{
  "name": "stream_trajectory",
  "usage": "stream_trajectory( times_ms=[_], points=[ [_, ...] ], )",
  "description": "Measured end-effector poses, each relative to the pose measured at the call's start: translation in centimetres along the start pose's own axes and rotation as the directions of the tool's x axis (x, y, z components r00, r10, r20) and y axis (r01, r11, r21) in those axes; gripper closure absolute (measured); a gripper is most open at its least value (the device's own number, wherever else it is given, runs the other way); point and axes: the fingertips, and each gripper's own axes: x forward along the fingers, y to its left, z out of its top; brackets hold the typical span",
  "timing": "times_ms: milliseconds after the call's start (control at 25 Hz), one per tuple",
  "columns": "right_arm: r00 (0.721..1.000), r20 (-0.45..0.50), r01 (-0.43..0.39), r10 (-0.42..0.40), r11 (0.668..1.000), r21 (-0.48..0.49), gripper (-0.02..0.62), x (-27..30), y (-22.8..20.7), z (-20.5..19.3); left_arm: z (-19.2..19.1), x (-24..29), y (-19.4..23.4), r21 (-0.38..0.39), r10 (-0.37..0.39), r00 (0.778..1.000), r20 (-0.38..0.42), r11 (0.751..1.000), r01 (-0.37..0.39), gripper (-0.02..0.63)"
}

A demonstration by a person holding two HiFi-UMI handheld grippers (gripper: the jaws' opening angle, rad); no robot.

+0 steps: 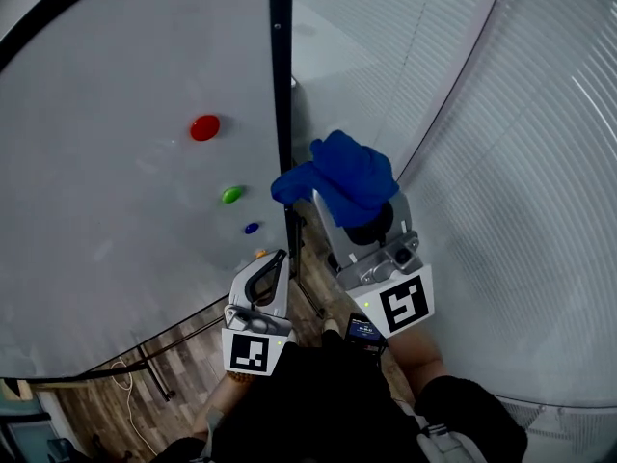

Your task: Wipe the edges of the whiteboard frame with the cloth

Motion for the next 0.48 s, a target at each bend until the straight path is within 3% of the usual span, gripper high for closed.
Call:
stream_trajectory(
  times_ms=[240, 400, 480],
  points=[
    [0.991, 0.124, -0.053, 0.054, 0.999, -0.014, 0.476, 6.8, -4.2, 4.5, 2.1, 1.4, -1.0, 0.013, 0.038, 0.999, 0.020, 0.999, -0.039, 0.606],
    [0.981, 0.167, -0.105, 0.096, 0.993, 0.045, 0.471, 8.7, -6.8, 6.3, 2.5, 2.1, -2.2, 0.100, 0.042, 0.999, 0.019, 0.994, -0.044, 0.606],
    [0.977, 0.183, -0.121, 0.108, 0.991, 0.059, 0.471, 9.3, -7.4, 6.6, 2.0, 1.8, -2.2, 0.104, 0.057, 0.998, 0.018, 0.993, -0.059, 0.606]
  ],
)
